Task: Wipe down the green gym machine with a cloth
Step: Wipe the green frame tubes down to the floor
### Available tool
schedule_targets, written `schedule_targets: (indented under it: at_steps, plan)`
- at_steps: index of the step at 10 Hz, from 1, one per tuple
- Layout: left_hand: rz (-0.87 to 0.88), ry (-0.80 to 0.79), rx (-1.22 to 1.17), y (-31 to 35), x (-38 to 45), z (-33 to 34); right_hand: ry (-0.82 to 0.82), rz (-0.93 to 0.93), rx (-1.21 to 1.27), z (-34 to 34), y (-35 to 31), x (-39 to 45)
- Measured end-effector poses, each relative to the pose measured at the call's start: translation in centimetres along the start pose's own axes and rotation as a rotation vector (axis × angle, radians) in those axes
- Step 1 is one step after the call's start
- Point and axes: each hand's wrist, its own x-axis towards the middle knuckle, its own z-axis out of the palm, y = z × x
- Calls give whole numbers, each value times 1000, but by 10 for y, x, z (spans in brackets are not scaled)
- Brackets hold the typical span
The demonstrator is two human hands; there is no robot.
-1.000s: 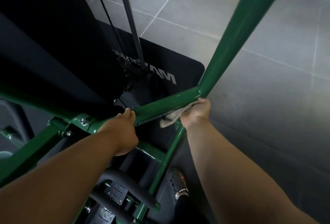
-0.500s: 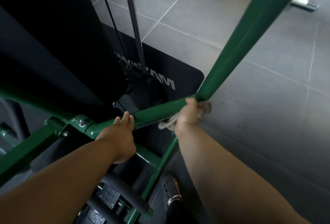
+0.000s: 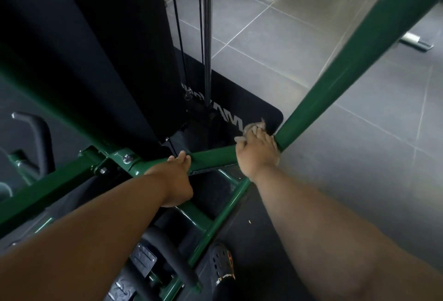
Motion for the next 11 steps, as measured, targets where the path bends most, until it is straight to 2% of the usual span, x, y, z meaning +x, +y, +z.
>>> schedule_targets:
  at_steps: [1, 2, 3, 4, 5, 6, 7, 8, 10, 11]
  plan:
    - [5, 16, -34, 0, -5, 4, 61, -127, -32, 16, 2, -37]
    - [16, 22, -54, -1, -9, 2, 47, -223, -158, 13, 35, -29]
    - [20, 15, -63, -1, -7, 0, 42, -176, -242, 3, 49, -16]
    - [17, 14, -73, -1, -4, 2, 56, -155, -117, 9, 20, -34]
    - [11, 8, -101, 0, -5, 5, -23, -331, -147, 14, 3, -50]
    - [0, -22, -107, -2, -4, -3, -57, -385, -129, 0, 7, -42]
    - [-30, -4, -124, 1, -5, -20, -129, -349, -58, -24, 12, -31]
    - [-54, 76, -133, 10, -11, -33, -135, -245, 99, -59, 21, -29]
    - [-24, 154, -169, 34, -37, -44, 56, -271, 329, -104, 42, -54]
    - [58, 175, -171, 43, -56, -46, 149, -281, 354, -128, 51, -70]
